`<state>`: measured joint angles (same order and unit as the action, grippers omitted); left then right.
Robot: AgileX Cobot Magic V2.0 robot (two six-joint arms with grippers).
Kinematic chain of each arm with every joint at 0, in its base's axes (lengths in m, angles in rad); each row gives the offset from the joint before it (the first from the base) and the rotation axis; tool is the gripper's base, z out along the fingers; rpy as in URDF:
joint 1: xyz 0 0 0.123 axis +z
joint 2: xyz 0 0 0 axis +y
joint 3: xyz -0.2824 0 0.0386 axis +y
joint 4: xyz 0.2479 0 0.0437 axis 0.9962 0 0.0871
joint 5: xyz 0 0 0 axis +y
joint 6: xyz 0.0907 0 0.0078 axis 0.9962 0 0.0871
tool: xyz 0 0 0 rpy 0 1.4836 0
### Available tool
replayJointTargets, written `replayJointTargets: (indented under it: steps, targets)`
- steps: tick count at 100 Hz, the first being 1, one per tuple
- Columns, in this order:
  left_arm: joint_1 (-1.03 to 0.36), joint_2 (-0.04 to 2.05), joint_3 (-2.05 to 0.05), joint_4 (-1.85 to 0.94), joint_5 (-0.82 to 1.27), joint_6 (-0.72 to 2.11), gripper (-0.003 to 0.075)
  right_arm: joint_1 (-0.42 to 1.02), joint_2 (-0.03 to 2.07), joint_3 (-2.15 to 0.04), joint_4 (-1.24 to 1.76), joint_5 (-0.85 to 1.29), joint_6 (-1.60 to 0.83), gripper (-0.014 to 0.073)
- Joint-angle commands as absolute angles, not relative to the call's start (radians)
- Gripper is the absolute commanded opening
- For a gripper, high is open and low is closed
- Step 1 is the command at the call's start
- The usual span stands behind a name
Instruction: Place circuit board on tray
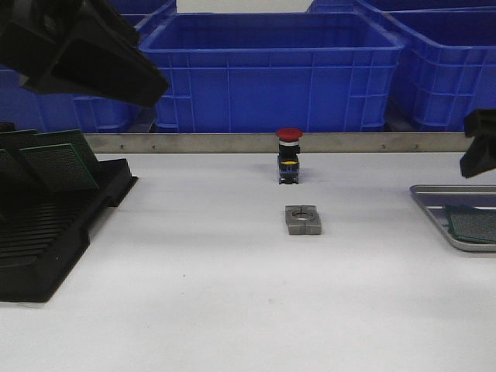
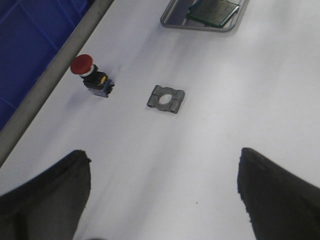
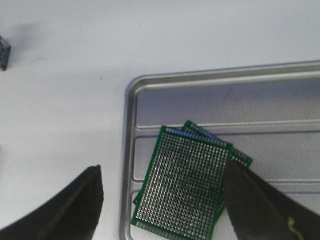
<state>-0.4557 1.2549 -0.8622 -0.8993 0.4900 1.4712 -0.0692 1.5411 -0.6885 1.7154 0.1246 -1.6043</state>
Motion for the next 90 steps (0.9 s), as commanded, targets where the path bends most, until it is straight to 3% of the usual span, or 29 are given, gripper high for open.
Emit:
replayJointTargets:
  steps: [1, 11, 26, 38, 46, 53, 74, 90]
  targets:
    - [-0.454, 1.213, -0.894, -0.936, 0.427, 1.459, 0.0564, -0.076, 1.437, -0.713, 1.721, 0.151, -1.607, 0.0533]
    - [-0.454, 1.183, -0.894, -0.936, 0.394, 1.444, 0.0542, -0.076, 1.345, -0.712, 1.659, 0.201, -1.609, 0.0472]
    - [-0.411, 1.135, -0.894, -0.934, 0.304, 1.361, 0.0408, -0.074, 1.185, -0.712, 1.544, 0.358, -1.608, 0.025]
    - [-0.322, 1.092, -0.892, -0.936, 0.284, 1.24, 0.0245, -0.074, 1.072, -0.71, 1.531, 0.432, -1.608, 0.0043]
    - [-0.249, 1.056, -0.88, -0.936, 0.288, 1.212, 0.0091, -0.074, 1.006, -0.708, 1.531, 0.47, -1.608, -0.0076]
    - [-0.19, 1.016, -0.86, -0.936, 0.288, 1.212, -0.0019, -0.074, 0.951, -0.696, 1.532, 0.5, -1.608, -0.006]
    - [-0.04, 0.853, -0.748, -1.019, 0.227, 1.205, -0.002, -0.074, 0.797, -0.602, 1.532, 0.509, -1.608, -0.0061]
    - [-0.004, 0.7, -0.621, -1.081, 0.172, 1.205, -0.002, -0.074, 0.667, -0.52, 1.532, 0.473, -1.608, -0.0061]
